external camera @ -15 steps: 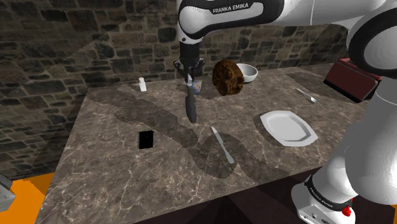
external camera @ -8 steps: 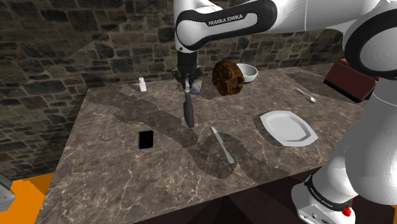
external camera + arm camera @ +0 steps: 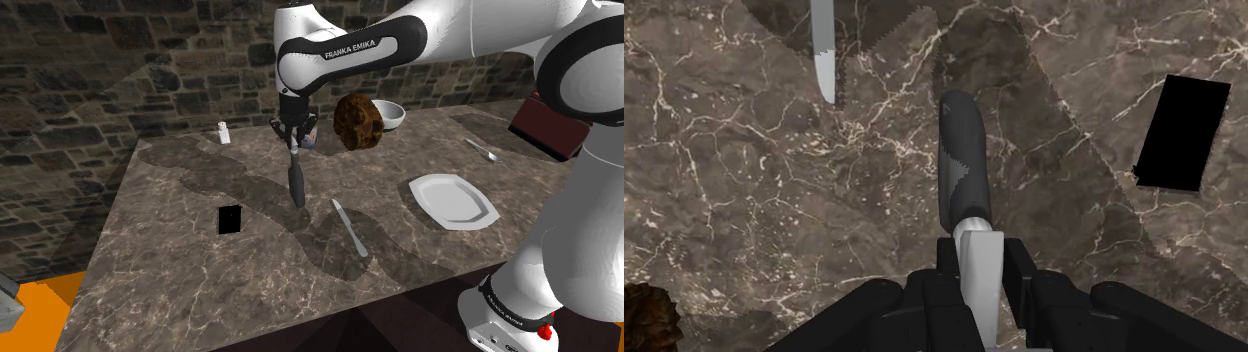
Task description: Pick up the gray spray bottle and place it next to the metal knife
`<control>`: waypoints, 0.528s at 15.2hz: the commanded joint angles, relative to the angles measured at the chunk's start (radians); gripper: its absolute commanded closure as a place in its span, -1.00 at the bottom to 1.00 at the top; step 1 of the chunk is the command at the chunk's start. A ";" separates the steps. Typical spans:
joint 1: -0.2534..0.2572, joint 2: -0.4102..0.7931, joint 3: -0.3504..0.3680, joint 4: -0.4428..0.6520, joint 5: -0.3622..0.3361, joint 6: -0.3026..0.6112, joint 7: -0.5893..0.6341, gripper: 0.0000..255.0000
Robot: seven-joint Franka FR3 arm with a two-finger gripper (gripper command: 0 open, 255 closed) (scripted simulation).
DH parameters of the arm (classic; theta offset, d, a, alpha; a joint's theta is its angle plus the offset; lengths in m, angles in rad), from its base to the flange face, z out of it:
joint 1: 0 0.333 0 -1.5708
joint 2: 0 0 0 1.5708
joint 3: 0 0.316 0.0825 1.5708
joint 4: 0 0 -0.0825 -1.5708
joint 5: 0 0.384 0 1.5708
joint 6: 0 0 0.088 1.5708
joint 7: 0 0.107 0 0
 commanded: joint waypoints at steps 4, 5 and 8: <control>0.000 0.001 0.000 -0.003 0.000 0.002 0.000 1.00; 0.000 0.001 0.000 -0.003 0.000 0.002 0.000 1.00; 0.000 0.000 0.000 -0.004 0.000 0.002 -0.001 -1.00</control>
